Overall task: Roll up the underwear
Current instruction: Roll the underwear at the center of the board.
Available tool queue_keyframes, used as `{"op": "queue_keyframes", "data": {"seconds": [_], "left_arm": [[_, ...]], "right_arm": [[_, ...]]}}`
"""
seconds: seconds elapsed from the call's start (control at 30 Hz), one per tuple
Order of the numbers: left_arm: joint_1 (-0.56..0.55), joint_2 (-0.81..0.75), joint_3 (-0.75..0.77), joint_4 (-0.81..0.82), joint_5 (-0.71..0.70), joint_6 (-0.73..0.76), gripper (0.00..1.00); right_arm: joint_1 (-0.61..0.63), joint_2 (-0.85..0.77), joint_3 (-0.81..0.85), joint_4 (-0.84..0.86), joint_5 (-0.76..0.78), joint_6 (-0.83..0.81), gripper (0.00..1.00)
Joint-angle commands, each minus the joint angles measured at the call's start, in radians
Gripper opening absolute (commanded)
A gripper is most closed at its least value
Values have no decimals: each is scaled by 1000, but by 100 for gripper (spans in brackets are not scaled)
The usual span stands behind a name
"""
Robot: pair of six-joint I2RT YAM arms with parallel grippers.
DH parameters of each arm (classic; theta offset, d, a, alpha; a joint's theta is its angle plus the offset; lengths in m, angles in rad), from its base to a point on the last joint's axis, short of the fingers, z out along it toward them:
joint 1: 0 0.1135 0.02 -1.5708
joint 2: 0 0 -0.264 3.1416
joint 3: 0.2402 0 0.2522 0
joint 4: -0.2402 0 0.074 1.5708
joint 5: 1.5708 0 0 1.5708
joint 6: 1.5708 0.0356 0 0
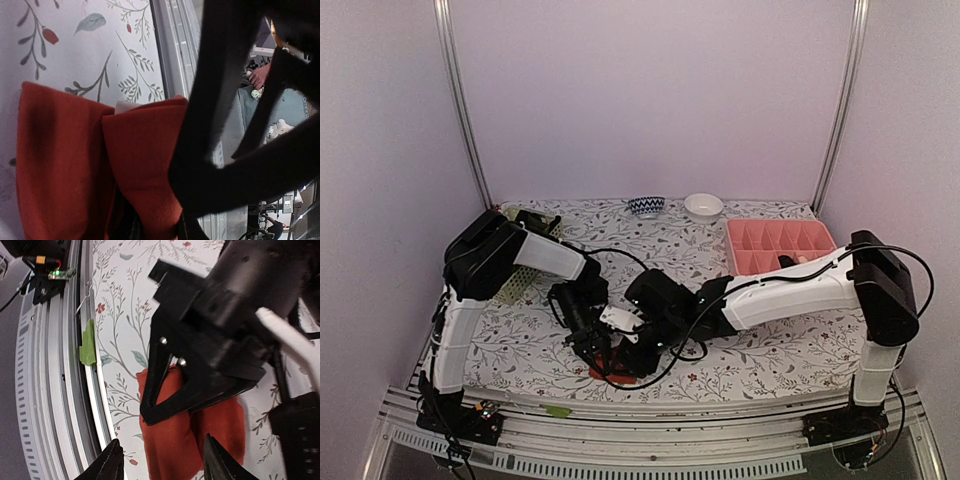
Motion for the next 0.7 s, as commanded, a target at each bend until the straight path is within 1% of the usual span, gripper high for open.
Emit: {"op": "queue_keyframes", "data": {"seconds": [0.0, 0.07, 0.17, 0.23, 0.3, 0.33, 0.37, 0.4, 0.47, 0.53, 0.6, 0.67], "left_arm": [[-1, 70, -11, 54, -190, -38, 10], [-1, 70, -7, 51, -186, -38, 11], [-1, 70, -8, 54, -188, -39, 12], [1, 68, -5, 58, -192, -41, 14], [4, 63, 1, 59, -192, -44, 18], [8, 59, 4, 60, -190, -43, 21], [11, 54, 8, 61, -187, -42, 23], [15, 48, 12, 61, -184, -40, 26], [27, 30, 22, 65, -176, -39, 35], [48, -6, 36, 68, -156, -32, 49], [83, -56, 49, 73, -131, -18, 59], [132, -114, 57, 102, -108, -25, 64]], "right_arm": [[31, 70, 35, -68, -15, -83, 55], [33, 95, 49, -74, -15, -91, 53], [32, 126, 63, -80, -10, -96, 44], [32, 145, 74, -90, -10, -97, 31], [32, 150, 74, -92, -10, -98, 12], [32, 149, 72, -92, -13, -99, 4], [31, 151, 69, -93, -16, -97, 0], [32, 154, 66, -97, -21, -95, 0], [31, 159, 64, -106, -36, -89, 0], [19, 156, 58, -109, -70, -65, 0], [-7, 147, 47, -100, -131, -20, 0], [-36, 130, 27, -76, -199, 22, 0]]}}
